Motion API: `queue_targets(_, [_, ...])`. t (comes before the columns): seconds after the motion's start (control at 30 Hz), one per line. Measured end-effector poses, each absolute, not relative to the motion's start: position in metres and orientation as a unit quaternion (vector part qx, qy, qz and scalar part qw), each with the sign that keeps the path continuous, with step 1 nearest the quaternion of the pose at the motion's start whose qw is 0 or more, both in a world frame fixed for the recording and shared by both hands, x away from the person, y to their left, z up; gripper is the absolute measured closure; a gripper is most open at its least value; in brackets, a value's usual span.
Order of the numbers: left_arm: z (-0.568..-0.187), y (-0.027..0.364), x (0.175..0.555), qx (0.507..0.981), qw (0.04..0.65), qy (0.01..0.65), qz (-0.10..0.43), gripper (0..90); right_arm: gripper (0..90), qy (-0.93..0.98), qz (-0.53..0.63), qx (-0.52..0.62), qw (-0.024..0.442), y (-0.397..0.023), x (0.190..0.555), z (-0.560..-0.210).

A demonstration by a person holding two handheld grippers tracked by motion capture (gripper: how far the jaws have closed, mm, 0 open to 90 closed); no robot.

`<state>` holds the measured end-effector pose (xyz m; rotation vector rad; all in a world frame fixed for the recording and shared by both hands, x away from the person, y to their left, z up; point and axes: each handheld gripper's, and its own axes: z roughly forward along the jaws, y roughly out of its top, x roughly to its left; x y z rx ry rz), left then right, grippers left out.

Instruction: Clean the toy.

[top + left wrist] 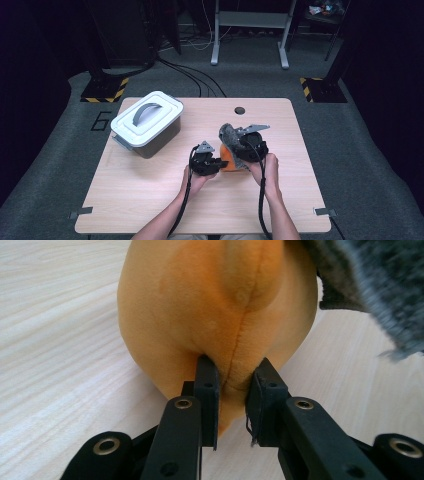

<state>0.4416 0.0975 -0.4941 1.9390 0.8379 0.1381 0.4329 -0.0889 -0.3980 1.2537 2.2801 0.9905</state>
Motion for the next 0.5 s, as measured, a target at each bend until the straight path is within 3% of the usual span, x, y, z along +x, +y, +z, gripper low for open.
queue_targets(0.5, [-0.499,0.098,0.441,0.800,0.483,0.350,0.071,76.7,73.7,0.784,0.336,0.480,0.205,-0.115,0.439,-0.407])
